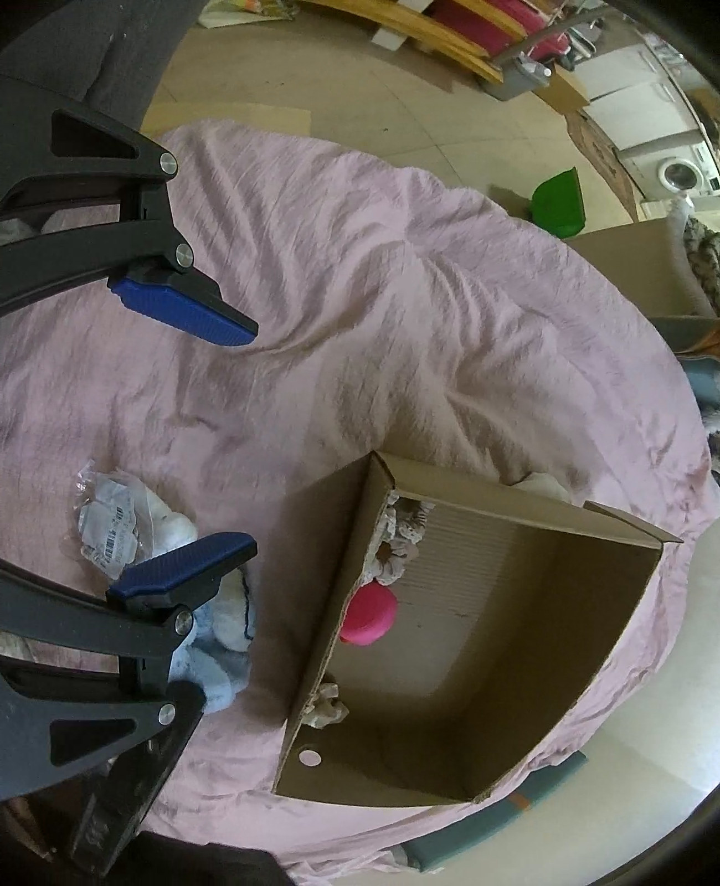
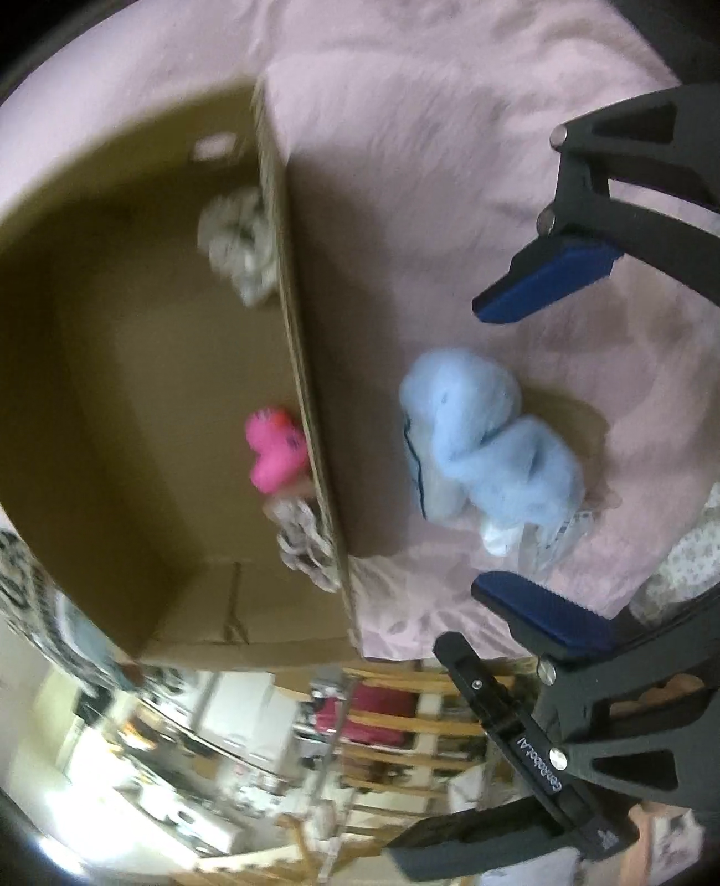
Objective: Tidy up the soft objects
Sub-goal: 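Grasp the light-blue plush with the right gripper while the left gripper grasps the clear plastic bag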
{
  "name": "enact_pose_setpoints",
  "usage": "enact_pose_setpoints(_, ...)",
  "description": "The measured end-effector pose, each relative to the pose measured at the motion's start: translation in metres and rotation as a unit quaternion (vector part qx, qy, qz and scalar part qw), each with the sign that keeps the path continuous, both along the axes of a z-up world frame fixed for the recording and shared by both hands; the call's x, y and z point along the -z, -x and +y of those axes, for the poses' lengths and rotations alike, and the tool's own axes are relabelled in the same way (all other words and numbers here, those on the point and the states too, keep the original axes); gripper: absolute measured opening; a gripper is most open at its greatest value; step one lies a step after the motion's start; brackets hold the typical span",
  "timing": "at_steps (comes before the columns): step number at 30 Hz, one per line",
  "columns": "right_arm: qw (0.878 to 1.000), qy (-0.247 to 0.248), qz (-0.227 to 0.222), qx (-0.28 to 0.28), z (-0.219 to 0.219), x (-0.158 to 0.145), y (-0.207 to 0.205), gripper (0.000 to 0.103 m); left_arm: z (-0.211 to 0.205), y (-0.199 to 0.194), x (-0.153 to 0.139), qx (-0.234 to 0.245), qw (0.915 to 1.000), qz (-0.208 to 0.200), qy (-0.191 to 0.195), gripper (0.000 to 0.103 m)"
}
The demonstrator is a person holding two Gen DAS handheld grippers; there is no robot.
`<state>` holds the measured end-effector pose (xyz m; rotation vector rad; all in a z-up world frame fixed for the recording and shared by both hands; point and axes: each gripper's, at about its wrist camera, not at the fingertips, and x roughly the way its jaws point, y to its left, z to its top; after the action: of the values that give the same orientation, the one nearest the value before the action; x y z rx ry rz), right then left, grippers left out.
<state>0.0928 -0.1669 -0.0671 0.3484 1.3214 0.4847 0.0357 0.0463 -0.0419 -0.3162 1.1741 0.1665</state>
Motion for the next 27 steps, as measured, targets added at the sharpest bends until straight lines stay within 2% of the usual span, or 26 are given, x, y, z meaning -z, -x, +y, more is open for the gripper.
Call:
enact_pose_setpoints(3, 0.999, 0.023, 0.003, -0.026, 0.017, 0.012, -0.005, 0.097, 0.001, 0.000, 0.001, 0.000, 1.0000, 0.001, -0.002, 0.067)
enact_pose_setpoints(5, 0.998, 0.045, 0.014, -0.032, 0.023, 0.023, -0.007, 0.088, 0.002, 0.000, 0.002, -0.001, 1.0000, 0.003, -0.002, 0.067)
enact_pose_setpoints(7, 0.997, 0.062, 0.027, -0.040, 0.027, 0.035, -0.008, 0.059, 0.003, 0.000, 0.005, -0.004, 1.0000, 0.007, 0.000, 0.067)
enact_pose_setpoints(8, 0.996, 0.066, 0.031, -0.042, 0.027, 0.037, -0.008, 0.054, 0.004, -0.001, 0.006, -0.004, 1.0000, 0.008, 0.002, 0.067)
enact_pose_setpoints(10, 0.997, 0.053, 0.028, -0.043, 0.025, 0.034, -0.007, 0.036, 0.003, -0.001, 0.007, -0.002, 1.0000, 0.009, 0.002, 0.067)
enact_pose_setpoints(11, 0.998, 0.048, 0.025, -0.043, 0.024, 0.031, -0.007, 0.032, 0.002, -0.001, 0.006, 0.000, 1.0000, 0.008, 0.000, 0.067)
enact_pose_setpoints(12, 0.998, 0.045, 0.020, -0.043, 0.022, 0.028, -0.006, 0.023, 0.002, -0.001, 0.006, 0.002, 1.0000, 0.008, -0.002, 0.067)
enact_pose_setpoints(15, 0.999, 0.027, 0.010, -0.030, 0.011, 0.018, -0.005, 0.018, 0.001, 0.000, 0.005, 0.007, 0.9999, 0.005, -0.005, 0.067)
enact_pose_setpoints(18, 1.000, 0.005, -0.006, -0.007, -0.006, 0.000, -0.002, 0.018, 0.000, 0.003, 0.004, 0.015, 0.9998, 0.009, -0.002, 0.067)
enact_pose_setpoints(23, 1.000, -0.002, -0.024, 0.010, -0.030, -0.028, 0.009, 0.018, -0.006, 0.006, 0.010, 0.042, 0.9985, 0.034, 0.007, 0.067)
enact_pose_setpoints(27, 0.999, -0.011, -0.030, 0.026, -0.042, -0.036, 0.021, 0.018, -0.021, 0.006, 0.024, 0.086, 0.9937, 0.070, 0.020, 0.067)
